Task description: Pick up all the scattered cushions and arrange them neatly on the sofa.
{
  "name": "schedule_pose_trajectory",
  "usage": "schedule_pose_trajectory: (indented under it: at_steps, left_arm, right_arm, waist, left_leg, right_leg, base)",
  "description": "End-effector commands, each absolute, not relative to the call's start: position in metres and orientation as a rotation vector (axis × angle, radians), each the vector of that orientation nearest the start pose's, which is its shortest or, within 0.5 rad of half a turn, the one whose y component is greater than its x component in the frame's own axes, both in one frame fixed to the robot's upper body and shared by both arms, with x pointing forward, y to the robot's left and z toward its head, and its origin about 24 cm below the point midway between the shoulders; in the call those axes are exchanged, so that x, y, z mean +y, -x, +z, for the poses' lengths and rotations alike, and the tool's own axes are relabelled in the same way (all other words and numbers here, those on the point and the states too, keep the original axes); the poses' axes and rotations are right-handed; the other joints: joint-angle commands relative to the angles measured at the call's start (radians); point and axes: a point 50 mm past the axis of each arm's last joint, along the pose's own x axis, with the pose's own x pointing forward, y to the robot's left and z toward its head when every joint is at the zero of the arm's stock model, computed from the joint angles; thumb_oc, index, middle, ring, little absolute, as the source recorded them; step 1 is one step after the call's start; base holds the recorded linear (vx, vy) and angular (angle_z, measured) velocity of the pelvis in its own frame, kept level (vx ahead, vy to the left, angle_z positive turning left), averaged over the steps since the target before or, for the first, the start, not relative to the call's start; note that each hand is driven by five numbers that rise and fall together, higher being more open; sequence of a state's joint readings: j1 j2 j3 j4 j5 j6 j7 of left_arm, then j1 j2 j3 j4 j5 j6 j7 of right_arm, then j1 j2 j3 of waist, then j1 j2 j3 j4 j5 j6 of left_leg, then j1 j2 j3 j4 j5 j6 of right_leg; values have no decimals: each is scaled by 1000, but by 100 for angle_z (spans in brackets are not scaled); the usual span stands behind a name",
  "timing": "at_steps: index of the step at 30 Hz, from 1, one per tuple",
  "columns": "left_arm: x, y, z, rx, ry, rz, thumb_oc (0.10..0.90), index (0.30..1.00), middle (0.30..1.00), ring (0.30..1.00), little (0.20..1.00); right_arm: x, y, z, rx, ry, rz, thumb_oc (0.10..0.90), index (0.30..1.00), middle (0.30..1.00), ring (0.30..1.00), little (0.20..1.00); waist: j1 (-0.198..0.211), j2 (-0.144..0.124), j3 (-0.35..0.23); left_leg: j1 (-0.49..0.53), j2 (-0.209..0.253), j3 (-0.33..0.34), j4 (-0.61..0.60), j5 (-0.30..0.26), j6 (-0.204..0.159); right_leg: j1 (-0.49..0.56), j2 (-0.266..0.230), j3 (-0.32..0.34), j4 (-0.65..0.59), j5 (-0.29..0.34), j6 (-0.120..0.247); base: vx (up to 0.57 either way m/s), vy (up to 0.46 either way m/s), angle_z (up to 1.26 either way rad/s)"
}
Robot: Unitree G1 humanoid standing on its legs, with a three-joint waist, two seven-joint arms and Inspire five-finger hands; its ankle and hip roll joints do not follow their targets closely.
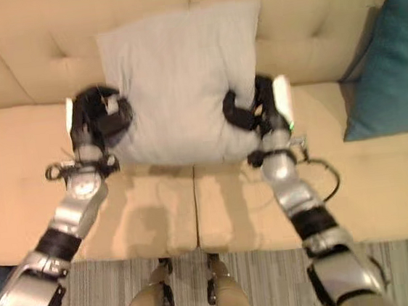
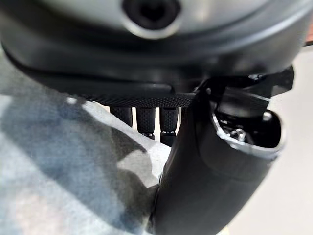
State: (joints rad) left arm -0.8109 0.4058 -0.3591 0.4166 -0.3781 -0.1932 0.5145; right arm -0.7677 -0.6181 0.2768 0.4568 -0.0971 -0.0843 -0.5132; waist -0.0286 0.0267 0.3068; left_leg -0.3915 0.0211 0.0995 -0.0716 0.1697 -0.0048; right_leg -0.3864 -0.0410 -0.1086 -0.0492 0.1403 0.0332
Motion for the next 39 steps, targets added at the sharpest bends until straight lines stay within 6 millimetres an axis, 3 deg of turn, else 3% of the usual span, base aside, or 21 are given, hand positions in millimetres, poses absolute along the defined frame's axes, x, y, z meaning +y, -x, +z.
schedule_pose_trajectory:
  at_steps: [1,4,8,9,10,11,14,16,20,25,26,28,30,34,38,39]
  left_arm:
    - [74,-324,310,-1099,-2,-71,400,300,300,300,300]
    - [69,-324,320,-1130,-4,-50,400,300,300,300,300]
    - [66,-337,321,-1082,-80,-44,400,300,300,300,300]
    - [66,-337,322,-1084,-80,-44,467,401,401,401,401]
    - [66,-343,321,-1063,-111,-35,580,571,571,571,571]
    - [67,-348,322,-1044,-149,-34,800,900,900,900,900]
    - [70,-362,333,-1002,-253,-10,800,900,900,900,900]
    - [74,-365,333,-989,-254,2,800,900,900,900,900]
    - [80,-374,314,-886,-164,-5,800,900,900,900,900]
    - [86,-379,283,-772,-100,-17,800,900,900,900,900]
    - [95,-381,260,-708,-93,-12,800,900,900,900,900]
    - [100,-381,253,-689,-97,-7,800,900,900,900,900]
    - [120,-378,230,-631,-93,13,800,900,900,900,900]
    - [148,-373,203,-558,-85,60,800,900,900,900,900]
    - [184,-358,164,-458,-60,126,800,900,900,900,900]
    - [184,-357,163,-456,-61,125,800,900,900,900,900]
  right_arm:
    - [-154,-340,305,-1119,688,-387,400,300,300,300,300]
    - [-154,-341,322,-1169,718,-450,400,300,300,300,300]
    - [-156,-352,328,-1123,753,-479,400,300,300,300,300]
    - [-156,-352,328,-1125,753,-480,400,300,300,300,300]
    - [-156,-355,328,-1105,763,-478,400,300,300,300,300]
    - [-155,-358,329,-1091,769,-475,400,300,300,300,300]
    - [-155,-373,329,-996,809,-462,800,900,900,900,900]
    - [-155,-376,327,-970,809,-457,800,900,900,900,900]
    - [-156,-390,307,-835,832,-421,800,900,900,900,900]
    - [-165,-397,283,-722,805,-405,800,900,900,900,900]
    - [-174,-397,265,-666,798,-397,800,900,900,900,900]
    - [-179,-396,259,-648,796,-398,800,900,900,900,900]
    - [-195,-391,236,-587,786,-404,800,900,900,900,900]
    - [-223,-379,210,-511,782,-428,800,900,900,900,900]
    - [-252,-357,170,-400,784,-434,800,900,900,900,900]
    - [-252,-356,170,-398,784,-434,800,900,900,900,900]
  waist:
    - [10,-52,-90]
    - [9,-51,-83]
    - [12,-40,-69]
    - [11,-40,-69]
    - [11,-37,-67]
    - [10,-31,-64]
    - [12,-10,-44]
    - [12,-7,-39]
    - [12,0,-26]
    - [9,-1,-16]
    - [9,-5,-11]
    - [8,-7,-10]
    - [10,-10,-11]
    - [11,-14,-18]
    - [13,-21,-32]
    - [13,-21,-33]
  left_leg:
    - [1,-12,-39,128,-167,-41]
    - [-26,-15,-44,121,-155,-44]
    - [-57,-16,-55,82,-122,-48]
    - [-58,-16,-55,81,-121,-48]
    - [-63,-17,-55,70,-113,-48]
    - [-68,-19,-57,53,-102,-50]
    - [-86,-20,-65,6,-65,-56]
    - [-89,-20,-65,2,-60,-58]
    - [-100,-24,-69,-4,-52,-62]
    - [-90,-28,-75,-11,-49,-69]
    - [-77,-27,-75,-15,-50,-72]
    - [-73,-27,-76,-15,-49,-73]
    - [-58,-28,-75,-16,-52,-74]
    - [-41,-27,-75,-16,-55,-76]
    - [-7,-23,-74,-16,-64,-75]
    - [-6,-23,-75,-16,-64,-75]
  right_leg:
    - [-3,-73,-32,111,-105,106]
    - [-37,-72,-34,115,-101,107]
    - [-86,-74,-34,116,-93,111]
    - [-87,-75,-34,117,-93,111]
    - [-96,-75,-34,115,-91,112]
    - [-106,-75,-33,114,-89,112]
    - [-144,-72,-37,115,-83,113]
    - [-152,-71,-38,117,-83,113]
    - [-166,-70,-41,120,-84,109]
    - [-154,-66,-44,117,-84,106]
    - [-140,-64,-47,108,-81,106]
    - [-134,-64,-48,104,-79,106]
    - [-112,-62,-49,92,-78,106]
    - [-85,-63,-55,84,-79,106]
    - [-41,-64,-61,74,-83,104]
    - [-40,-64,-62,73,-83,104]
  base:
    - [11,-17,-3]
    - [-9,-13,1]
    - [-23,-9,17]
    - [-24,-5,-29]
    - [-24,3,-26]
    - [-48,4,4]
    - [-45,20,28]
    - [-9,5,2]
    - [-15,-3,1]
    - [-17,-16,-5]
    - [-23,-24,-17]
    - [-17,-18,3]
    - [-12,-12,14]
    - [-6,-8,2]
    - [5,-18,-4]
    - [0,0,0]
